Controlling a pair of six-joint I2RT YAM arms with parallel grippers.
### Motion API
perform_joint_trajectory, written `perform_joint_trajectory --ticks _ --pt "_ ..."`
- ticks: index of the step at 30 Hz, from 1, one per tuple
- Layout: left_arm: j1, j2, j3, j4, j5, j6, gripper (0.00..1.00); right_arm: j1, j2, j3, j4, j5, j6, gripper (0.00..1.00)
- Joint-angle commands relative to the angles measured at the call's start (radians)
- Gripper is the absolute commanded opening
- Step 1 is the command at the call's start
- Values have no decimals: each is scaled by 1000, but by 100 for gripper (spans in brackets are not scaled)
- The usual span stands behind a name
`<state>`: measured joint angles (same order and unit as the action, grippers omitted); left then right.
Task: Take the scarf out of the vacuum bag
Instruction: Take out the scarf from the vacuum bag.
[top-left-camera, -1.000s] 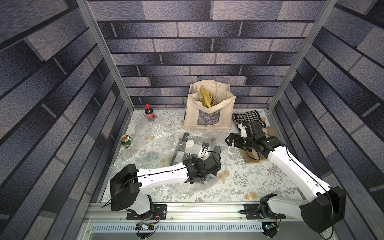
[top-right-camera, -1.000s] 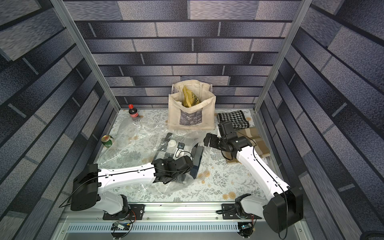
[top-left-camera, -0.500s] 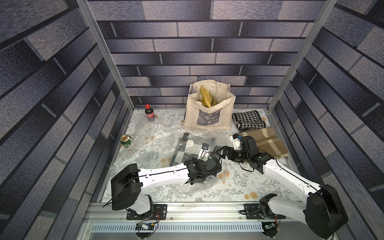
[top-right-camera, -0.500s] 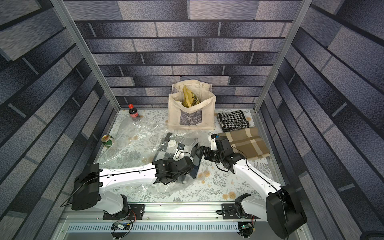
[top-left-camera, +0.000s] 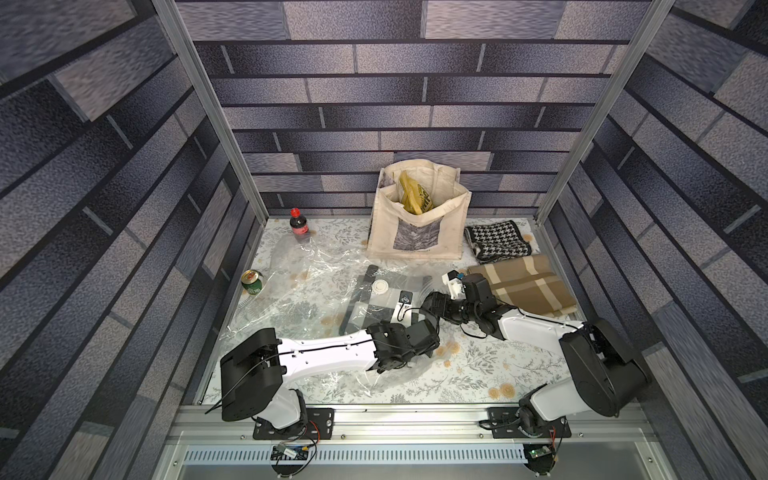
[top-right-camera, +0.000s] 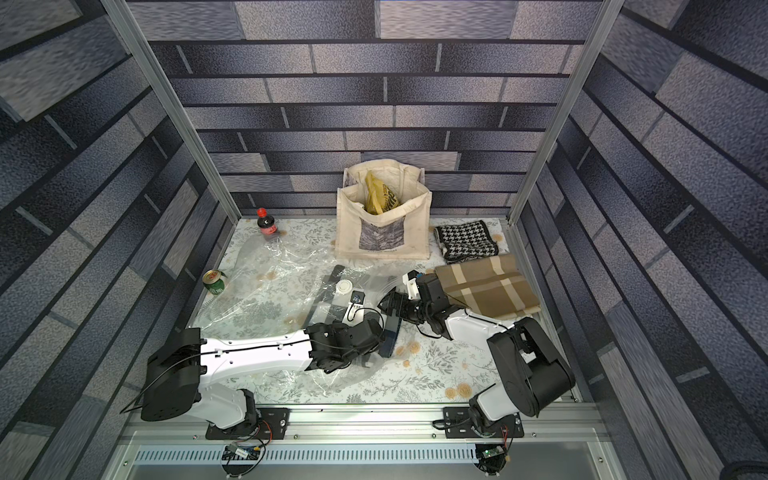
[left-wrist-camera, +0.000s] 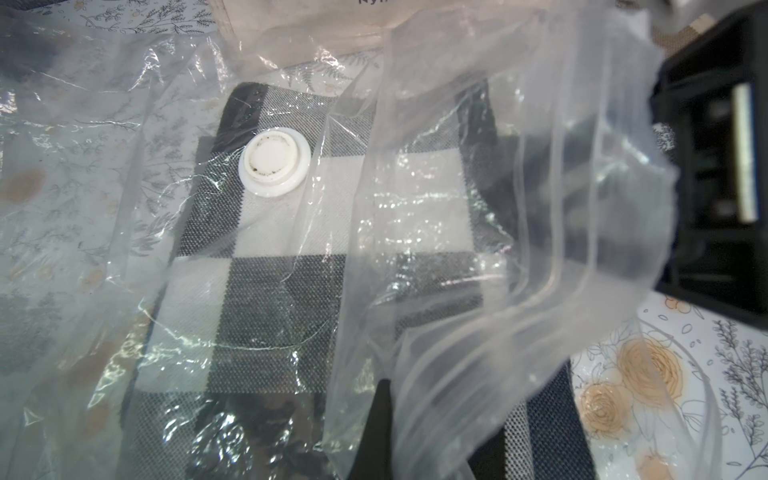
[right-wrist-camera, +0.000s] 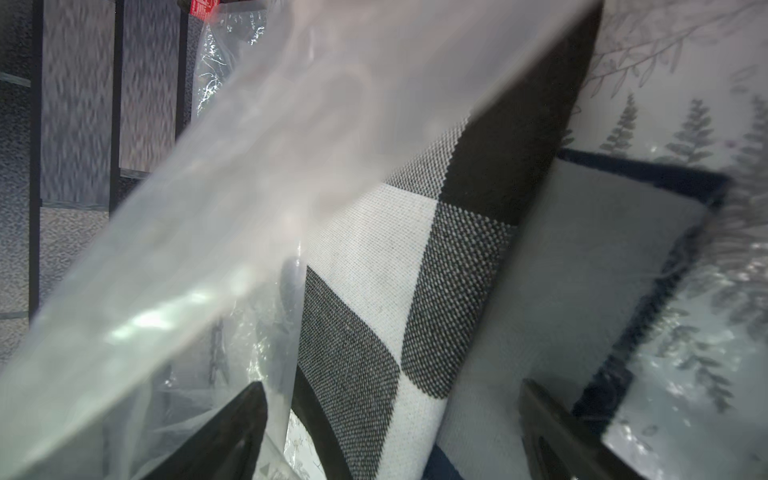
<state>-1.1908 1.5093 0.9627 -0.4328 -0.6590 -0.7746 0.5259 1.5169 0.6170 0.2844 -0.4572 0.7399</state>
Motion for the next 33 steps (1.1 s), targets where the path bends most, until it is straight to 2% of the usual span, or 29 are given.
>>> perform_joint_trajectory --ticks 1,6,25,33 --pt "-6 -28 -15 -9 -27 -33 0 24 31 -9 143 -17 52 95" --pt "-3 -6 -13 -4 -22 -31 0 48 35 -26 190 1 74 95" --pt "0 16 -25 20 -9 -29 0 83 23 -79 113 109 112 96" --pt "1 15 -16 11 -13 -24 0 83 97 -94 302 50 165 89"
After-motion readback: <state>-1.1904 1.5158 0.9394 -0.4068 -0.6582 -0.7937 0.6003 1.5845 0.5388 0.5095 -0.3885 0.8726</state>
